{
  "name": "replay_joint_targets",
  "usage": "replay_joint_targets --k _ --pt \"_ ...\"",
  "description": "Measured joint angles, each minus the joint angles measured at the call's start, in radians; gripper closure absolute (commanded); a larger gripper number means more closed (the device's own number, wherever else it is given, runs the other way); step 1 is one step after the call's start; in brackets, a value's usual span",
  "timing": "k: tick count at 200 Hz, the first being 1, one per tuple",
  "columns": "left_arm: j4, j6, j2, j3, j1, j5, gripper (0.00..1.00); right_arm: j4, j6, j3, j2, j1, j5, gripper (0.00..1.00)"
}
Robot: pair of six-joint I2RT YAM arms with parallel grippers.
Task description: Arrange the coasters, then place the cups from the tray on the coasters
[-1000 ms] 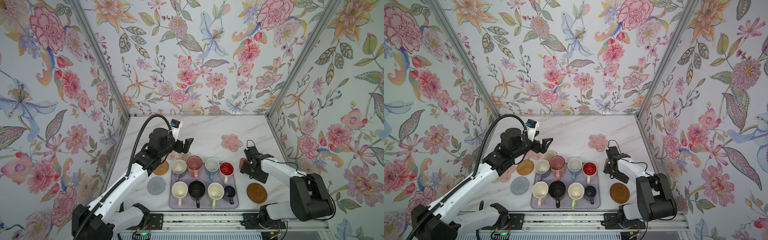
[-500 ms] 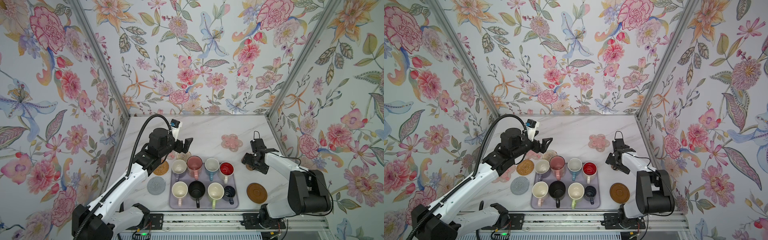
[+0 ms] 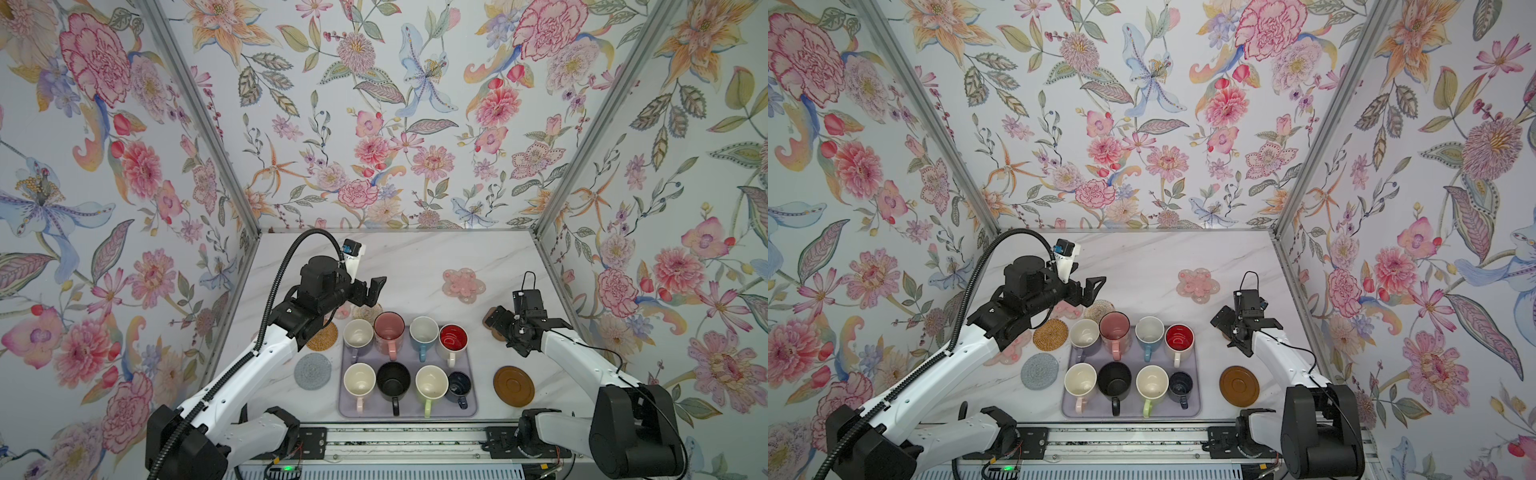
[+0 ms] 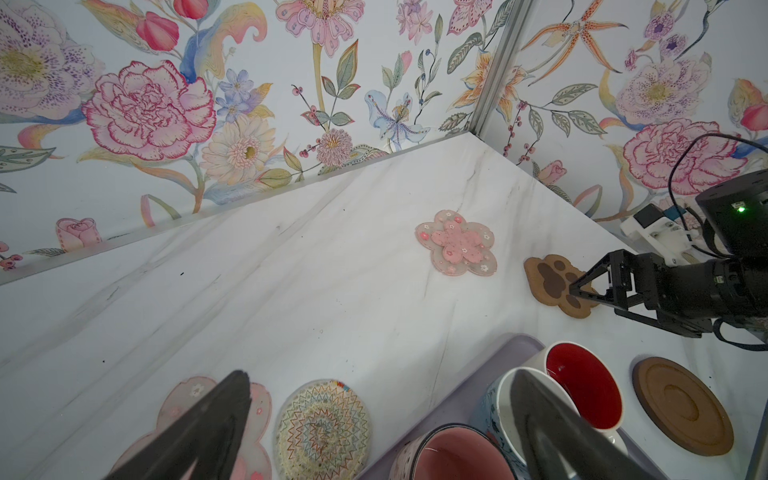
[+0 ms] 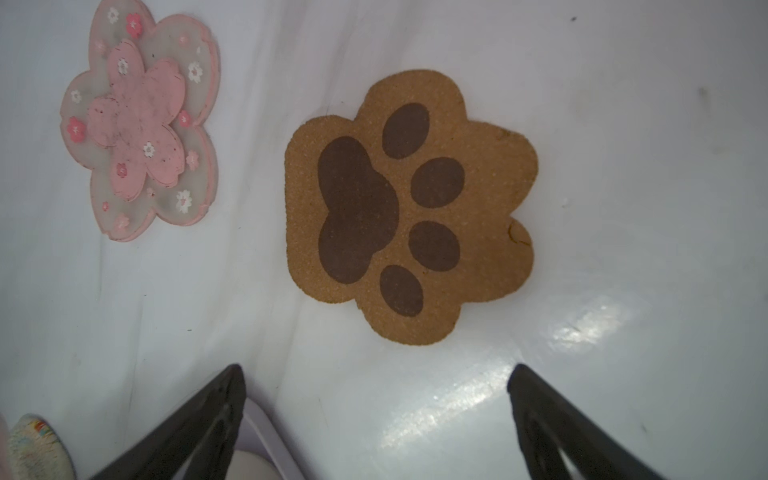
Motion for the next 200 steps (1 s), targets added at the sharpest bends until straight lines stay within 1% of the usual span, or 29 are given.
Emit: replay_joint_targets --k 67,119,170,200 --pt "0.000 0.000 0.001 0.000 0.000 0.000 0.01 0.070 0.050 -0.021 0.046 0.000 -0.008 0.01" --pt "-0.002 0.000 0.001 0.000 0.000 0.000 0.01 0.112 0.074 -0.017 0.114 0.000 0.003 0.01" --pt "-0.003 0.005 0.001 0.000 0.000 -0.004 0.01 0.141 0.069 0.024 0.174 -0.001 0.029 0.01" --pt "-0.003 0.011 0.001 0.000 0.000 -0.008 0.01 0.141 0.042 0.066 0.222 -0.008 0.053 0.01"
